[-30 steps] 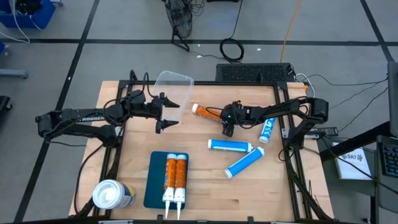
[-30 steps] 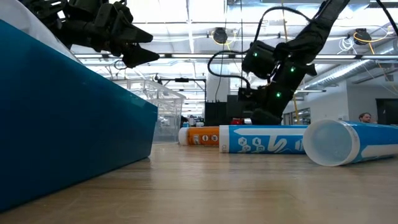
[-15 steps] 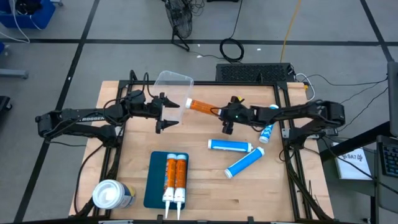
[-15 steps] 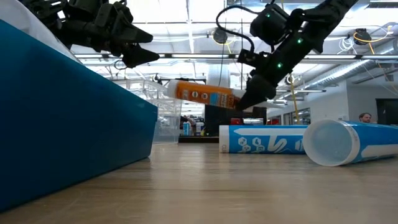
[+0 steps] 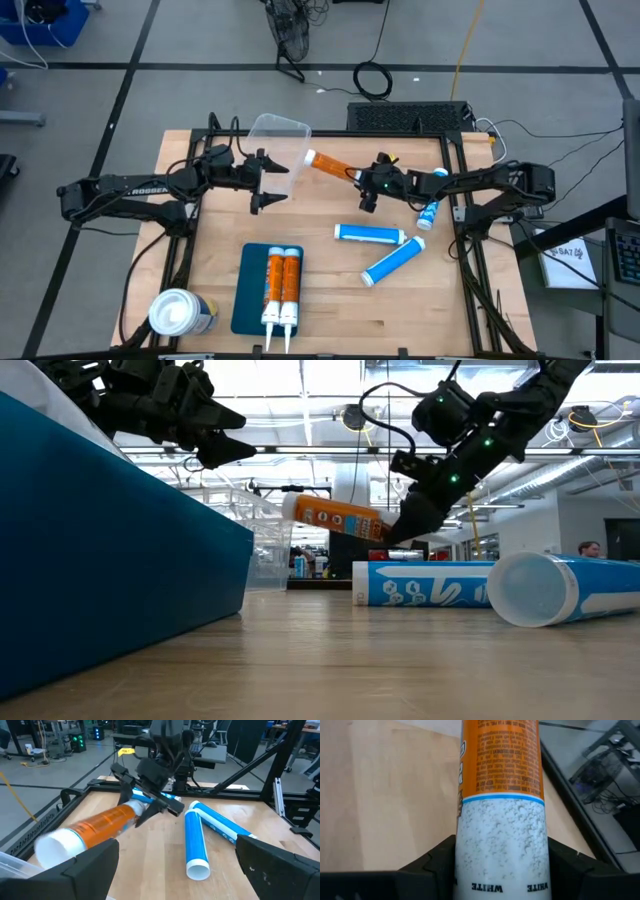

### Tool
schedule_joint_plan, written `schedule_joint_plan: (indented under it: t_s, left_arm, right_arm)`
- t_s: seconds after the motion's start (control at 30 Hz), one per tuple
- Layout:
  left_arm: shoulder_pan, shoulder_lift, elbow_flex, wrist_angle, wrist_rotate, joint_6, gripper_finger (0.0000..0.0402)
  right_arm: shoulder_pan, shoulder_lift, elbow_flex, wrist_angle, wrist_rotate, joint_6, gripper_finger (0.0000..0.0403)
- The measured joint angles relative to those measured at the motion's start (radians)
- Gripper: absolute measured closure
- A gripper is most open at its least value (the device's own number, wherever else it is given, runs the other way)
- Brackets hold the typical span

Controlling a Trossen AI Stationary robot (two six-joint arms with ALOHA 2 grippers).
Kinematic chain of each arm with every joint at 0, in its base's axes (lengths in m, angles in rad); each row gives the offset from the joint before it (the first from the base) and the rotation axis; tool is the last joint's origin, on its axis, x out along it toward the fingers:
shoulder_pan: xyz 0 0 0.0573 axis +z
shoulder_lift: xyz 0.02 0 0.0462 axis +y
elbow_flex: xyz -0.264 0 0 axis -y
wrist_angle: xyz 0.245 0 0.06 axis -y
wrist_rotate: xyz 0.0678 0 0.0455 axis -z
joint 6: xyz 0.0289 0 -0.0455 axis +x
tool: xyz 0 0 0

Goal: Pick & place silicon tubes, Sealant and Lysol wipes
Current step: Put the orange sealant into the blue bin

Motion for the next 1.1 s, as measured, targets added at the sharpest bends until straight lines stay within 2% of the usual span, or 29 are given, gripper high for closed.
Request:
schedule_joint_plan:
  t_s: [0.23, 0.63, 1.1]
  left_arm:
    - [0.0, 0.0, 0.0, 0.0, 0.0, 0.0, 0.0009]
    - [0.0, 0.0, 0.0, 0.0, 0.0, 0.0, 0.0009]
    - [0.0, 0.0, 0.0, 0.0, 0.0, 0.0, 0.0009]
  right_arm:
    - [0.001, 0.0, 0.0, 0.003, 0.092, 0.038, 0.0192]
    - [0.035, 0.0, 0.0, 0.06, 0.092, 0.104, 0.0193]
    - [0.032, 0.0, 0.0, 0.093, 0.078, 0.096, 0.0193]
